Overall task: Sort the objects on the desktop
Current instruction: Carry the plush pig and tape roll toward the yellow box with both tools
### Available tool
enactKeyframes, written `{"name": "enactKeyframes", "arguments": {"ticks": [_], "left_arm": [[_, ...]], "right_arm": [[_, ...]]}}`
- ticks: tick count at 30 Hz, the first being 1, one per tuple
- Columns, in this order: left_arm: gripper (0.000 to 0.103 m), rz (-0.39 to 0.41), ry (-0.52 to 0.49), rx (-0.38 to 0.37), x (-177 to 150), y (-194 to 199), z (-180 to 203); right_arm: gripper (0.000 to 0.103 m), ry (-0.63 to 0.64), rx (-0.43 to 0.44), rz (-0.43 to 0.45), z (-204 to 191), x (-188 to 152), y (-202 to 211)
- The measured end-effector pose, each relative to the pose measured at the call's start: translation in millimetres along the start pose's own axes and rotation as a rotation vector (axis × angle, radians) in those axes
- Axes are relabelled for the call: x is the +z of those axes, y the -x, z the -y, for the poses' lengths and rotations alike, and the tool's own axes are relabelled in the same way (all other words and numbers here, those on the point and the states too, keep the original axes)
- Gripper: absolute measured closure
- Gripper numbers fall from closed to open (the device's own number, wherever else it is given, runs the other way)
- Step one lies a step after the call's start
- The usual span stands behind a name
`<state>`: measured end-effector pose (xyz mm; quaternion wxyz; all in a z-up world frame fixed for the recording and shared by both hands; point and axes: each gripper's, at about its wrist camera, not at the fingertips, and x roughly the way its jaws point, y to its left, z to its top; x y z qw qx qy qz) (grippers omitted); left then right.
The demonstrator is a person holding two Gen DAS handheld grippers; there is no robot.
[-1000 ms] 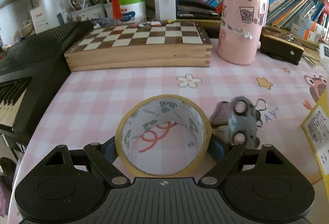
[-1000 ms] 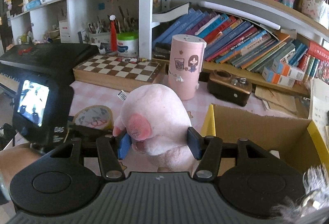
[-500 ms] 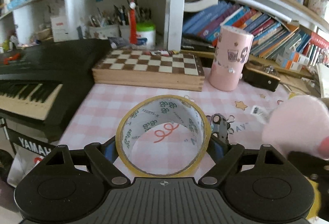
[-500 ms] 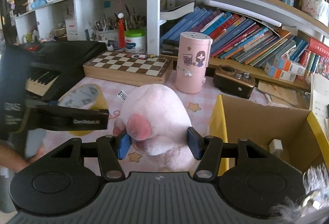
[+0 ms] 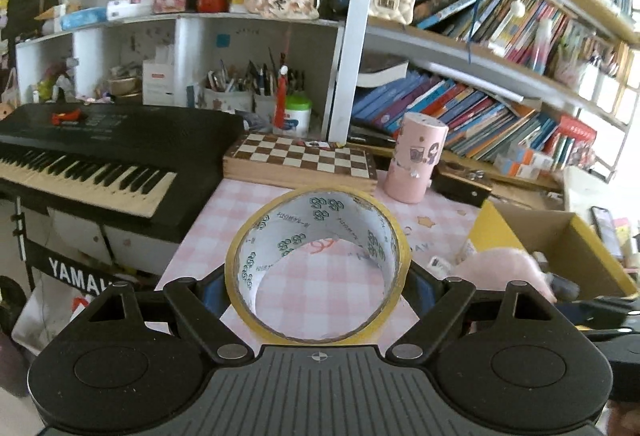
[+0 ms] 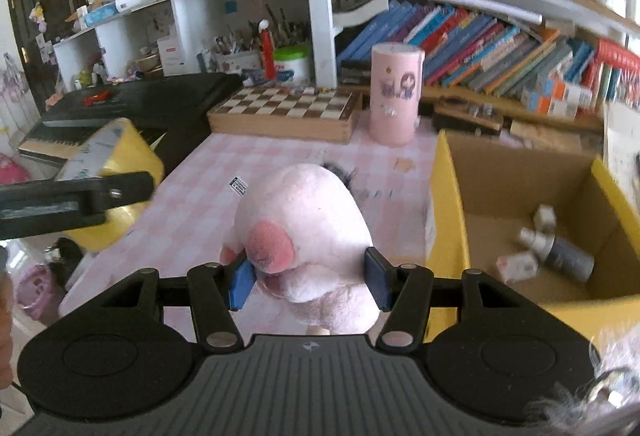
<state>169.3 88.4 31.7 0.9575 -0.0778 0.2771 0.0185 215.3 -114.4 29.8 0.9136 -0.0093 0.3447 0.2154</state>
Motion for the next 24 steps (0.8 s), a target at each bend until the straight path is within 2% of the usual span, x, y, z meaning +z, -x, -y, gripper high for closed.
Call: {"name": "enactKeyframes", "arguments": {"ticks": [3, 10, 13, 18, 24], "left_arm": [[0.017, -0.012, 0.017, -0.01, -12.7, 25.0, -6.1], [0.017, -0.085, 0.032, -0.057, -53.6, 63.2, -9.4], [0.017, -0.112, 0.029, -0.103, -64.7, 72.1, -6.5], [0.017, -0.116, -0.035, -0.186, -75.0, 85.7, 10.5], [0.017, -0.145, -0.08, -0.278, -81.8, 85.4, 31.3]], "right_arm": [[0.049, -0.024, 0.018, -0.019, -8.5, -15.2, 11.9], [0.049, -0.055, 0.0, -0.024, -26.5, -57.6, 51.2], [0.049, -0.085, -0.023, -0.028, -28.2, -75.3, 66.3], [0.049, -0.132, -0.068, -0.034, -27.4, -100.4, 89.9], [0.049, -0.171, -0.136, -0.03, -18.3, -118.9, 114.5]]}}
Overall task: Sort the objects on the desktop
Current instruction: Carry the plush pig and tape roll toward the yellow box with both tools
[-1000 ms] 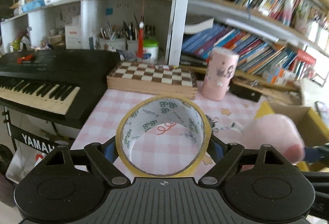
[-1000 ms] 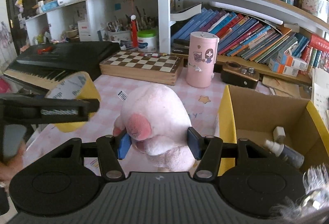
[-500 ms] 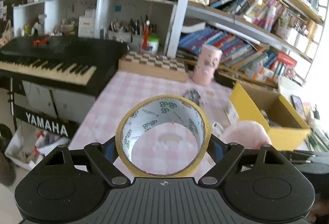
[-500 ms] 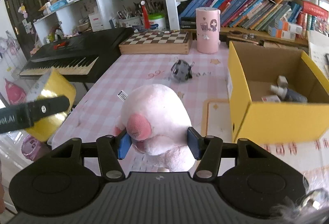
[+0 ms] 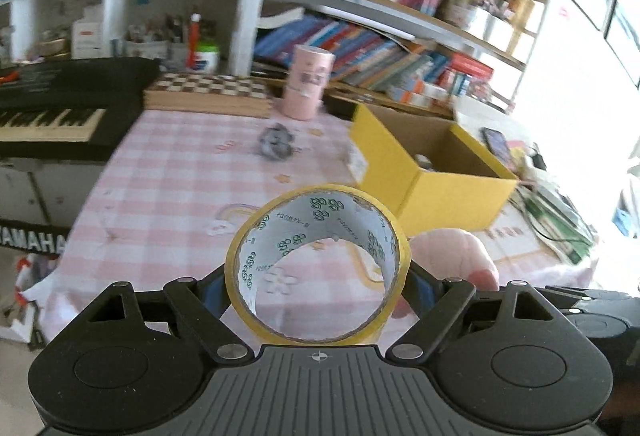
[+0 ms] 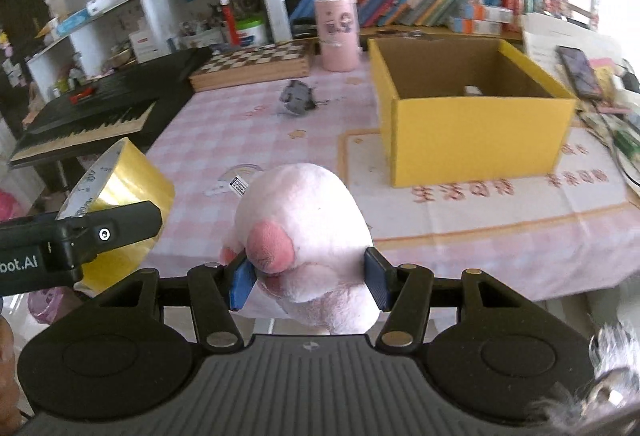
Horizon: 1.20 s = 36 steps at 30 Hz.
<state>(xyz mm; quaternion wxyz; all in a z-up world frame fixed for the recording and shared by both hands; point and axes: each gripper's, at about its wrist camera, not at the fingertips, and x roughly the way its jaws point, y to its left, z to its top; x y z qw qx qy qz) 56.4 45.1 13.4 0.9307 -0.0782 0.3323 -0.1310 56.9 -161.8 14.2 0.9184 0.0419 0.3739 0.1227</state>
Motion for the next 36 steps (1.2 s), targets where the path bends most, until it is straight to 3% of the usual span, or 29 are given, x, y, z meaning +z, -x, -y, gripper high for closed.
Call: {"name": "enactKeyframes", "arguments": {"ticks": [11, 21, 36], "left_arm": [[0.017, -0.08, -0.102, -0.137, 2.4, -38.3, 50.7], [0.017, -0.123, -0.152, -0.2, 11.4, -80.1, 111.6], [0.017, -0.11, -0.116, -0.142, 34.4, -128.8, 178.0]], "right_arm": [[0.049, -0.122, -0.118, -0.014, 50.9, -15.7, 12.8], [0.049, -0.179, -0.174, -0.046, 118.6, -6.7, 12.1], [0.049, -0.115, -0.094, -0.06, 206.9, 42.0, -11.2]]}}
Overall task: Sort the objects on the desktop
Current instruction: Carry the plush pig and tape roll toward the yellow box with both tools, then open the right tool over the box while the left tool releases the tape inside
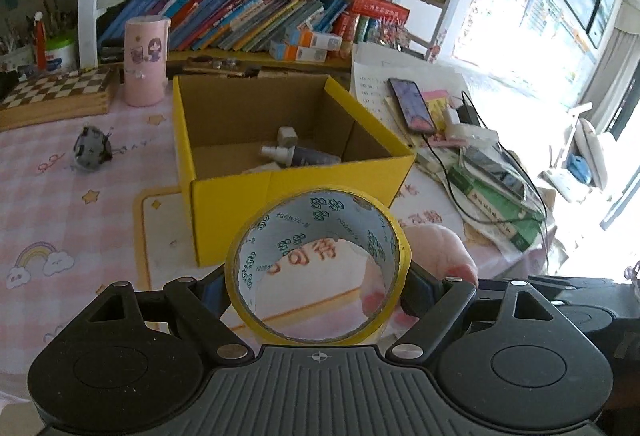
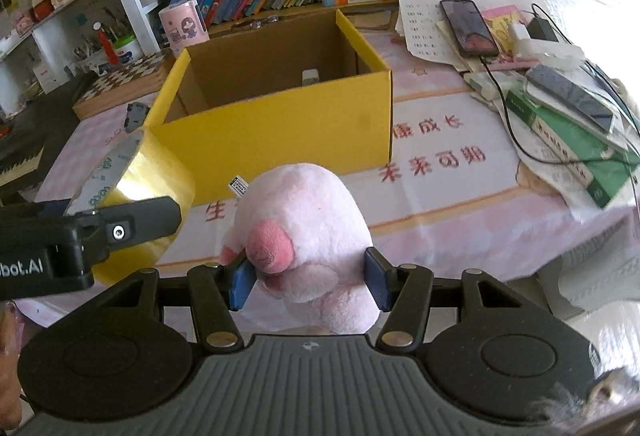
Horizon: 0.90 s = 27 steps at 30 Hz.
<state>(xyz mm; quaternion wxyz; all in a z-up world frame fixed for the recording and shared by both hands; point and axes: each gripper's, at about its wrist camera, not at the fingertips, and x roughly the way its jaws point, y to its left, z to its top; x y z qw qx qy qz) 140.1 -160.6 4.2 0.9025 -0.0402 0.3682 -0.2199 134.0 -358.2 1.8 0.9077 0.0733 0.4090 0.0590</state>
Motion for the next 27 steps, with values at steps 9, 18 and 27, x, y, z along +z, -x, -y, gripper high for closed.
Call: {"name": "enactKeyframes", "arguments": {"ticks": [9, 18, 27], "left_arm": [[0.017, 0.182, -0.001, 0.109, 43.3, -1.9, 26.4], [0.017, 0.288, -0.017, 0.243, 100.8, -36.4, 29.6], [0.017, 0.115, -0.094, 0.356, 112.7, -125.8, 19.6]], "right_arm": [[0.049, 0.101, 0.093, 0.17, 26.9, 53.8, 1.1], [0.049, 0.142, 0.105, 0.335, 49.5, 131.1, -14.8], [0.049, 0.179, 0.11, 0.364, 58.3, 180.1, -50.2]]}}
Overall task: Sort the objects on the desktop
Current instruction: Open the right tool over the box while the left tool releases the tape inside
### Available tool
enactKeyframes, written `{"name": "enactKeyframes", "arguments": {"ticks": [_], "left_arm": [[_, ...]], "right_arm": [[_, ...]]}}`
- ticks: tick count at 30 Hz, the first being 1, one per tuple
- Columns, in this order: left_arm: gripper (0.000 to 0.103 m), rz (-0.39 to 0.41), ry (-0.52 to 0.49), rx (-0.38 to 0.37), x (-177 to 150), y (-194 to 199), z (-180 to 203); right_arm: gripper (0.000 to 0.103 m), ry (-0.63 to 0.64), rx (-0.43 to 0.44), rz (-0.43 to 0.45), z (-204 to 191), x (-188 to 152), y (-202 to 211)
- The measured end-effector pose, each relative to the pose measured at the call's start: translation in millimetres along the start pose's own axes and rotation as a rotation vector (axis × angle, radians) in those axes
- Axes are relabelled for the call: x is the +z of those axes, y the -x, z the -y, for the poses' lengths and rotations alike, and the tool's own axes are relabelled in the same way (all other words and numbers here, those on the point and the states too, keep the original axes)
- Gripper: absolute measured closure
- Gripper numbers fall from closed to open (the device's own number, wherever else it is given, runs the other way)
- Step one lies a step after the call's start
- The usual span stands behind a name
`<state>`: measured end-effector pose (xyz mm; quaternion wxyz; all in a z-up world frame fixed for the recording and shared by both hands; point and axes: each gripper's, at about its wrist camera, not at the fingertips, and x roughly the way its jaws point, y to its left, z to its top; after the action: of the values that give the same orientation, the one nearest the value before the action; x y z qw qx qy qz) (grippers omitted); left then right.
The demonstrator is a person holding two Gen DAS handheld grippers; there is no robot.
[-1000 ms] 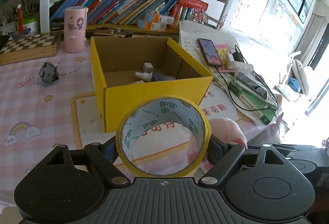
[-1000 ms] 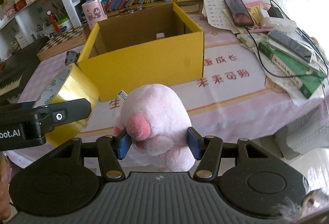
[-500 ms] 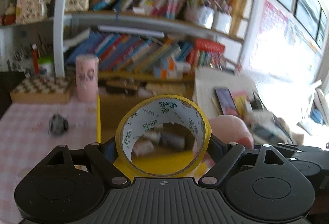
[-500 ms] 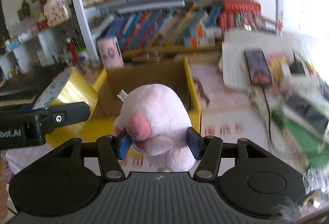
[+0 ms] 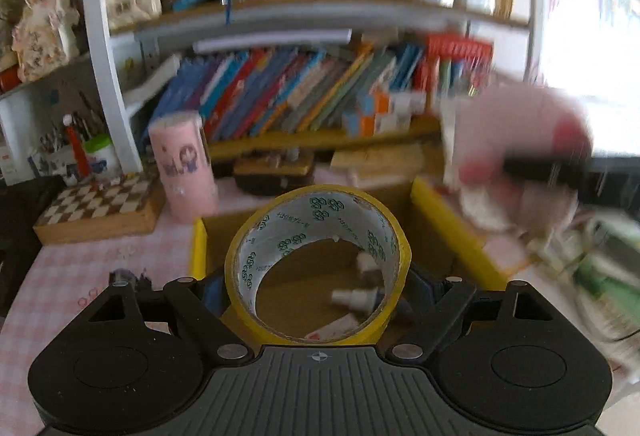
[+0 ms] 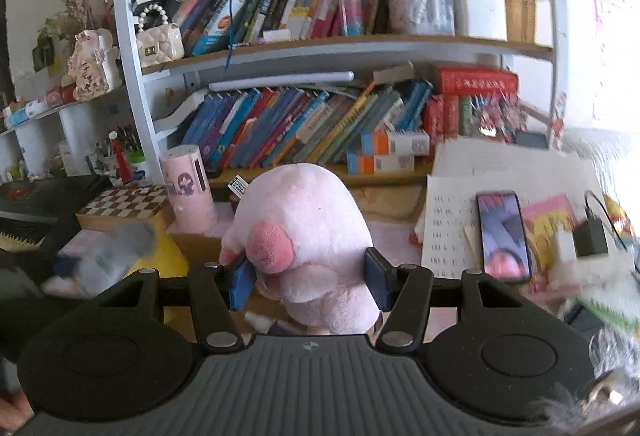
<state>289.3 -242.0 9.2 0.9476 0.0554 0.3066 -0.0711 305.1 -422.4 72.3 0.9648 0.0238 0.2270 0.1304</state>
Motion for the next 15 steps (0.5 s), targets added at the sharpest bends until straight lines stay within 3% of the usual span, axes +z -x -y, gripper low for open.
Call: {"name": "enactKeyframes", "arguments": {"ticks": [8, 15], "left_arm": [[0.017, -0.137, -0.017, 0.022, -19.0, -40.1, 6.5], [0.016, -0.199, -0.029, 0.015, -28.9, -53.6, 8.6]], "right_arm": [[0.049, 0.03, 0.11, -0.087, -18.3, 13.3, -55.5], [0.049, 0.099, 0.222, -0.318, -52.8, 9.3, -127.4]]}}
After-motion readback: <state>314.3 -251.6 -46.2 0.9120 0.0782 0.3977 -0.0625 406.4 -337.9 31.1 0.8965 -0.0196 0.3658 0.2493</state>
